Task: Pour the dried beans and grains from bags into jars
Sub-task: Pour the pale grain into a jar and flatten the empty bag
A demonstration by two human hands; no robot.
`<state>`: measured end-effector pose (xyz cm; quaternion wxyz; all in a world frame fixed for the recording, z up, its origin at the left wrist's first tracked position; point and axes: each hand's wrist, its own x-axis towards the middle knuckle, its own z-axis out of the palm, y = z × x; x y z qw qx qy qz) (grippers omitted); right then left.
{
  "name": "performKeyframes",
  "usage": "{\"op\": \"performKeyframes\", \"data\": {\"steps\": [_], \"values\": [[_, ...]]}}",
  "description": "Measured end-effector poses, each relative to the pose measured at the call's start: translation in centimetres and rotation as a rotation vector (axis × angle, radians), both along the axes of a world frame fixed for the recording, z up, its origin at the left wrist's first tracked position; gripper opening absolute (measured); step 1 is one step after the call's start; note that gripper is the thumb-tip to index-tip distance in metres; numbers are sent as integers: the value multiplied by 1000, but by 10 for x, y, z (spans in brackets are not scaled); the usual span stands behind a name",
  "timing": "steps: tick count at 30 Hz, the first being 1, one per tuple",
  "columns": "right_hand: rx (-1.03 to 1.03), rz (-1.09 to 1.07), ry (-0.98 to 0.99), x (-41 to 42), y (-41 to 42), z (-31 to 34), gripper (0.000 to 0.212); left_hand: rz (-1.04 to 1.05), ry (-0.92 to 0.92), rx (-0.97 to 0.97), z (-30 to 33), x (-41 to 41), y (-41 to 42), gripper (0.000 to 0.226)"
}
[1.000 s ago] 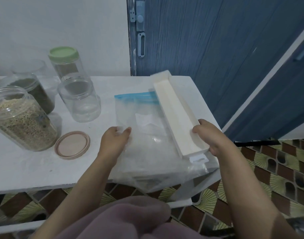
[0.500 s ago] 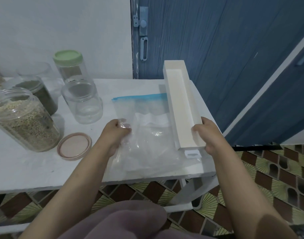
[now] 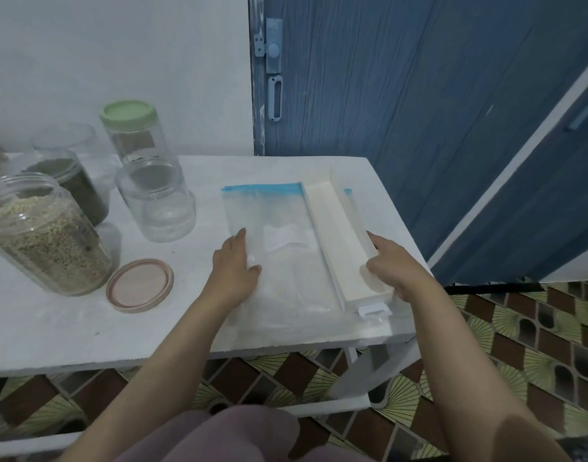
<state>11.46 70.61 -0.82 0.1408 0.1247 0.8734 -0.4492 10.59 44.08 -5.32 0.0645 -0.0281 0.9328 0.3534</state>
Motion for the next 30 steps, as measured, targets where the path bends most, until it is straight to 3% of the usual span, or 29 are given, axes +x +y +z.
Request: {"op": "performKeyframes", "data": {"steps": [6, 11, 15, 19, 22, 26, 30], "values": [[372, 55, 12, 6, -10, -10, 96, 16, 48, -414, -10, -4, 20, 64], [530, 72, 146, 7, -19, -9, 60, 38, 52, -482, -14, -14, 17, 61], [520, 87, 84, 9, -27, -18, 36, 17, 52, -489, -11, -18, 6, 57], [585, 63, 85, 11, -32, -19, 43, 23, 54, -379, -7, -16, -3, 58], [689, 19, 274, 14, -42, -8, 49, 56, 78, -207, 6, -8, -7, 57], [480, 85, 497, 20, -69, 14, 35, 117, 302, -32, 32, 18, -13, 48], [301, 216, 575, 36, -113, 34, 31, 193, 588, 77, 47, 53, -34, 39]]}}
